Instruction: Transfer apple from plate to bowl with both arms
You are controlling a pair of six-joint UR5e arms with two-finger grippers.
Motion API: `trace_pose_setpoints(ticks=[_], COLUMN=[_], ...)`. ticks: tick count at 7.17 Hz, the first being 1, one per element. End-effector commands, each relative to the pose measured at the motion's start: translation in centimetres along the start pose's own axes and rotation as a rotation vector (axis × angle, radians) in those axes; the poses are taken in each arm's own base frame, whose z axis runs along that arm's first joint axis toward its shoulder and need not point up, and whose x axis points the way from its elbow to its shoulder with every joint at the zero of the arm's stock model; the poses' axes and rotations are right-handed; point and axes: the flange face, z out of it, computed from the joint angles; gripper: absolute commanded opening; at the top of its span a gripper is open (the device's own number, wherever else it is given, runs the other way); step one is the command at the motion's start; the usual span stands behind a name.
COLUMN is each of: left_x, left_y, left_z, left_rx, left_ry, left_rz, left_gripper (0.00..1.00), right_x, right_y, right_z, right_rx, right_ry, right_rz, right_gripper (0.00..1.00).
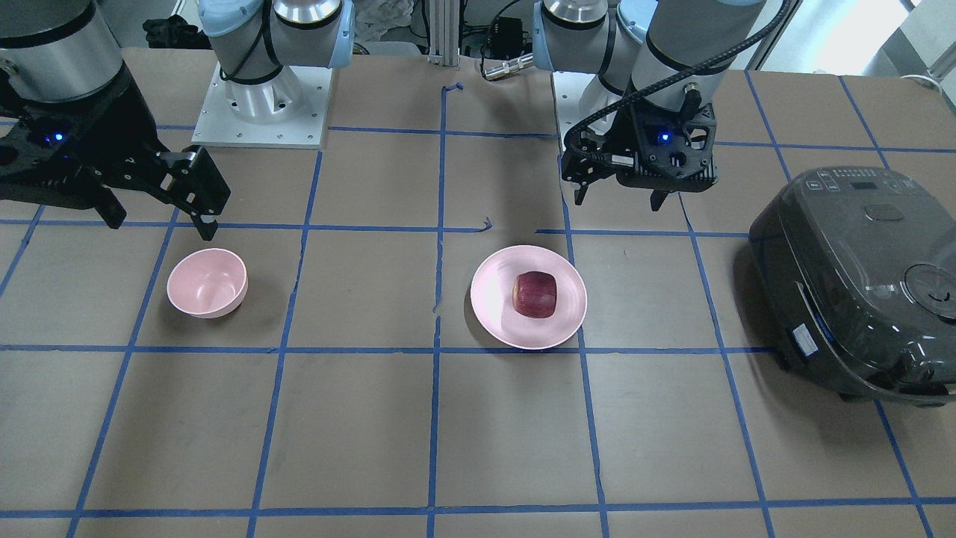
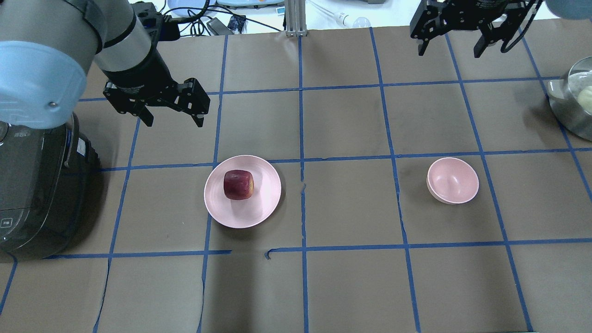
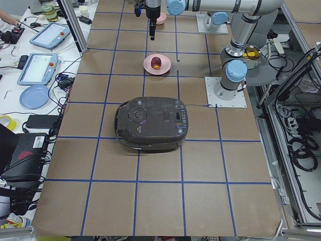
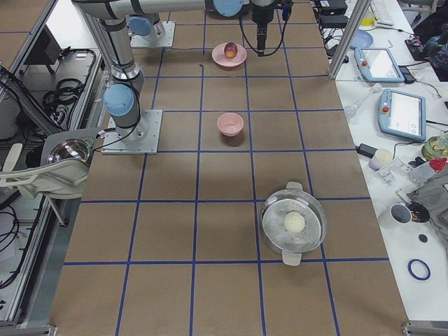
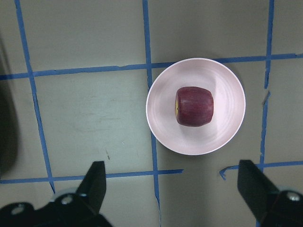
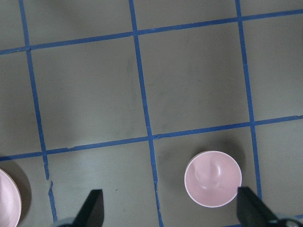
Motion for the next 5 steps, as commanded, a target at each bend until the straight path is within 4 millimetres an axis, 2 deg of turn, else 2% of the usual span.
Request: trace_pose_setpoints(ticks=[1, 2, 4, 5], left_x=[1.5, 1.6, 3.6, 4.2], left_y=[0.2, 0.5, 1.6, 2.4], left_z=[4.6, 7.4, 11.8, 14.1], left_rx=[0.049, 0.060, 0.096, 0.050], left_ry=[0.004, 0.011, 0.011, 0.007], left_rz=[-0.021, -0.018, 0.014, 0.028], left_gripper=[1.00, 1.00, 1.00, 1.00], right_x=[-0.1, -0.1, -0.1, 0.1], right_y=[0.0, 0.1, 0.5, 0.9], right_z=[0.1, 0.0, -0.5, 0.4], right_rx=[-0.002, -0.002, 0.007, -0.009], right_ry=[-0.001, -0.005, 0.023, 0.051], right_rz=[-0.003, -0.003, -0.010, -0.011], right_gripper=[1.00, 1.00, 1.00, 1.00])
